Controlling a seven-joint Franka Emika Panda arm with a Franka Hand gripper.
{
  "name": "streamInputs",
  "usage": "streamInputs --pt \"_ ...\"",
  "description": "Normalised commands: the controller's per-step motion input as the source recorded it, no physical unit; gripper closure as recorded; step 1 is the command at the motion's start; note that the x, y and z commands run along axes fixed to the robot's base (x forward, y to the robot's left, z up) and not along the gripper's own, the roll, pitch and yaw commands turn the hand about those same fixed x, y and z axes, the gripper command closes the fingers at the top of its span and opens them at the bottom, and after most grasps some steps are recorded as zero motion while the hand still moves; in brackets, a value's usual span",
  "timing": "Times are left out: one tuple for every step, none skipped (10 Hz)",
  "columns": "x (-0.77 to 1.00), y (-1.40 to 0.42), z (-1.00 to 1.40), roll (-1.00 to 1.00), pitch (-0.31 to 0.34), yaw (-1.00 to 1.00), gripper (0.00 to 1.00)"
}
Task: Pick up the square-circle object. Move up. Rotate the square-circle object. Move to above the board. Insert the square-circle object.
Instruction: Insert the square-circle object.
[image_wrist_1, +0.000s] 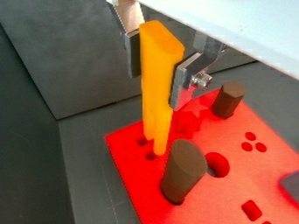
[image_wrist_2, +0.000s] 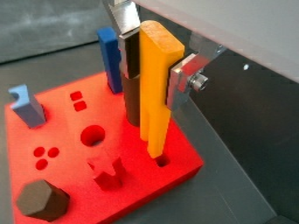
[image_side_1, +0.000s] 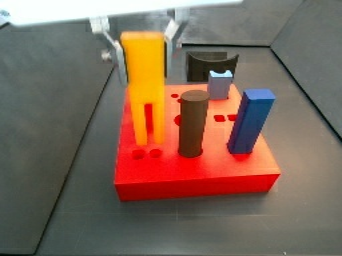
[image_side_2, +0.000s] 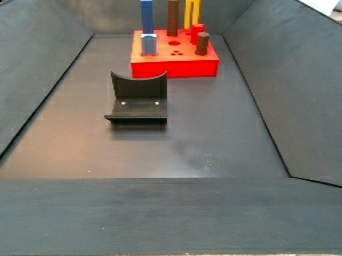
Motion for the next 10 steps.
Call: streamInputs --pt "0.01 0.0 -0.31 0.0 0.0 0.05 1.0" --pt "0.0 0.0 -0.17 0.0 0.0 0.0 1.0" --pt "-0.02 0.0 -0.06 0.0 0.0 0.0 1.0" --pt "-0.11 0.0 -0.02 0.0 0.0 0.0 1.0" --pt "-0.05 -0.06 -0.06 0.0 0.0 0.0 1.0" --pt "0.0 -0.11 -0.11 0.0 0.0 0.0 1.0" --pt "-0.01 -0.13 -0.14 0.0 -0.006 0.0 1.0" --pt "0.0 -0.14 -0.13 0.0 0.0 0.0 1.0" --pt "0.0 -0.11 -0.18 0.0 0.0 0.0 1.0" --pt "0.0 -0.13 -0.18 0.0 0.0 0.0 1.0"
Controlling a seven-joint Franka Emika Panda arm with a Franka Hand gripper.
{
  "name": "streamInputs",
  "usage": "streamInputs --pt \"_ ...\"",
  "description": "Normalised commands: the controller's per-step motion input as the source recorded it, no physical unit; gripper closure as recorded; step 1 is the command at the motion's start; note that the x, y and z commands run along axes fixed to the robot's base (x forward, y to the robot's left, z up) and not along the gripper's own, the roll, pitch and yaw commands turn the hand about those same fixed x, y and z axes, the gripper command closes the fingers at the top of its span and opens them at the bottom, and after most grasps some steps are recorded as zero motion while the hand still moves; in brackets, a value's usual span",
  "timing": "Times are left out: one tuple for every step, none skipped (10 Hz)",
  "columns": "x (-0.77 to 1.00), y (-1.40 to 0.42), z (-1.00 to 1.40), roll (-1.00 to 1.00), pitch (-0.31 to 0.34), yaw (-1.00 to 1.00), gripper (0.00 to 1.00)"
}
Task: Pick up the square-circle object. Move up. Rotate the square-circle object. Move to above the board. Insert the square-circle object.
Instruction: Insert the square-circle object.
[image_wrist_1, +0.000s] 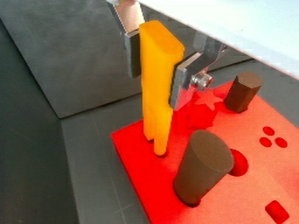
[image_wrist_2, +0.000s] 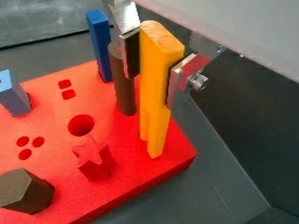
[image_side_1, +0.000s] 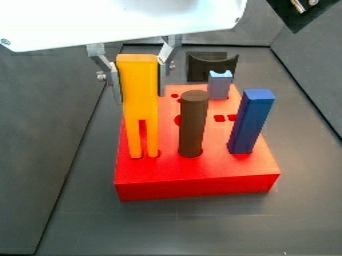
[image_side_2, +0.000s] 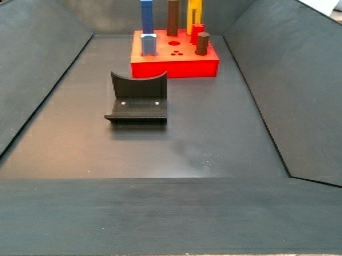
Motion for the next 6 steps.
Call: streamInputs --pt "0.0 -0.07 -0.23 0.0 0.0 0.0 1.0" --pt "0.09 0.0 -0.33 0.05 0.0 -0.05 1.0" --pt "0.15 0.0 -0.37 0.08 0.019 -0.07 1.0" --pt "0.17 0.0 -0.37 0.08 0.021 -0.03 1.0" --pt "0.18 0.0 -0.37 0.1 0.031 0.0 1.0" --pt "0.15 0.0 -0.39 0.1 0.017 0.0 1.0"
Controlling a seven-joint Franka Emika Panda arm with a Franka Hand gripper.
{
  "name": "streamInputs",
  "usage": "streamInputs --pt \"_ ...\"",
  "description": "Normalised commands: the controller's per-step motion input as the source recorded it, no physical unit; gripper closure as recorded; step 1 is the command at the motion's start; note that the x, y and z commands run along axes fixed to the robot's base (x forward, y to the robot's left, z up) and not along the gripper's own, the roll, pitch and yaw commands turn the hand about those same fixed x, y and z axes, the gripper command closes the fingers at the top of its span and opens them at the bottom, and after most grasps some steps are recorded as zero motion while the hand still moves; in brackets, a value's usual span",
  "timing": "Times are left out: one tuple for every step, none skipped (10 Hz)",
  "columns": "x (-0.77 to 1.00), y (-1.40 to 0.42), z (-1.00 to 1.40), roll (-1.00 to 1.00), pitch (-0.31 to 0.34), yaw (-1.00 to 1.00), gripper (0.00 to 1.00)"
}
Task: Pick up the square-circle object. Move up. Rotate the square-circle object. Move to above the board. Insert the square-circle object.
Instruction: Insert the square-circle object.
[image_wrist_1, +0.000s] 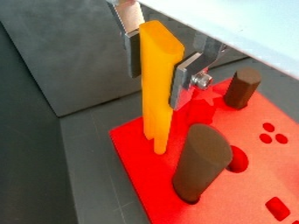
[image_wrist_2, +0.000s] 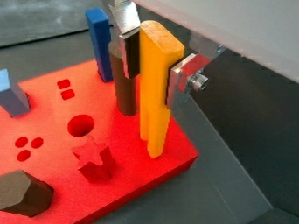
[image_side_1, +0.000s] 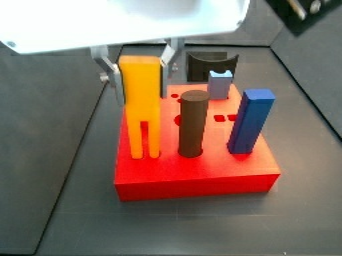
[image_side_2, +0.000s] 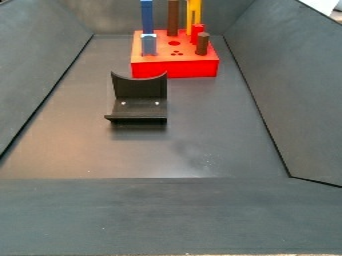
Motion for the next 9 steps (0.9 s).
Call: streamInputs --pt "0.09 0.0 -0.44 0.12 0.0 0.0 1.0" --pt "0.02 -0.05 -0.47 0.16 0.0 0.0 1.0" --pt "0.0 -0.18 -0.43 0.24 0.0 0.0 1.0" --pt "-0.05 -0.27 -0.42 0.31 -0.029 0.05 1.0" --pt "0.0 -0.22 -0.41 0.28 -0.053 0.06 1.0" --pt "0.0 -0.11 -0.4 0.13 -0.054 0.03 1.0" --pt "0.0 -0.1 -0.25 0.02 -0.083 0.0 1.0" --pt "0.0 -0.09 0.0 0.01 -0.024 0.06 1.0" --pt "0.0 0.0 0.0 0.0 0.0 0.0 1.0"
